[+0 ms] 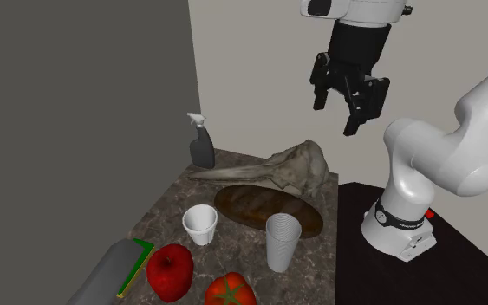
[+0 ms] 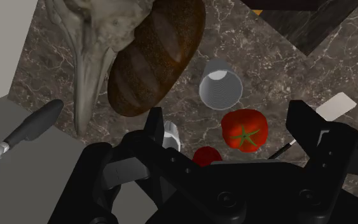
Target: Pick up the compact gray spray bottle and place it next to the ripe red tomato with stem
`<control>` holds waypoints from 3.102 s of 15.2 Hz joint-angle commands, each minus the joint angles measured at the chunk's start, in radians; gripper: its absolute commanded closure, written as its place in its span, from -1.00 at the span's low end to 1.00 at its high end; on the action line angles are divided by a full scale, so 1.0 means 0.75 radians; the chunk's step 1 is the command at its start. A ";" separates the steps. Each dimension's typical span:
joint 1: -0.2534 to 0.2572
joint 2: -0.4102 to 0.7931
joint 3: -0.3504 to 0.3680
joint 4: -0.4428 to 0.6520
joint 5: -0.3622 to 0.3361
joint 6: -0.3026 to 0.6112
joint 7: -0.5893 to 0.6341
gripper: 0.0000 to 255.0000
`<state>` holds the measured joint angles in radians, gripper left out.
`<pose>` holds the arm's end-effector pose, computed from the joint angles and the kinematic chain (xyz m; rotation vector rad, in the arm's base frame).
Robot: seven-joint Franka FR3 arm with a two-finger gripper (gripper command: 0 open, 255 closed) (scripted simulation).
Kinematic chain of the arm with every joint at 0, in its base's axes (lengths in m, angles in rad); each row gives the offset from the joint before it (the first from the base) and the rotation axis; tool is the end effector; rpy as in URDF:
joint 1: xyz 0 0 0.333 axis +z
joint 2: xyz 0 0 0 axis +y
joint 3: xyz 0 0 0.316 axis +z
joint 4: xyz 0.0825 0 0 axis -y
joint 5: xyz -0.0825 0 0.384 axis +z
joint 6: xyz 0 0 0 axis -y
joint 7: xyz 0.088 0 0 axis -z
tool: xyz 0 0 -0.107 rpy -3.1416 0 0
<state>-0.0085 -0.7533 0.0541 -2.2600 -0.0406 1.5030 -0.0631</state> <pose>0.3094 0.0156 0.6194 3.0609 0.1399 -0.0086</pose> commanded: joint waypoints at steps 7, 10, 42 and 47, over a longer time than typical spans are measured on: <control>-0.078 0.182 -0.105 0.035 -0.056 0.161 -0.028 -1.00; -0.113 0.283 -0.156 0.070 -0.075 0.234 -0.041 -1.00; -0.533 1.581 -0.554 1.112 0.259 0.487 -0.274 -1.00; -0.532 1.597 -0.550 1.047 0.267 0.568 -0.280 -1.00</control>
<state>-0.4085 0.4450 -0.3587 -1.4605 0.1590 1.9144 -0.2729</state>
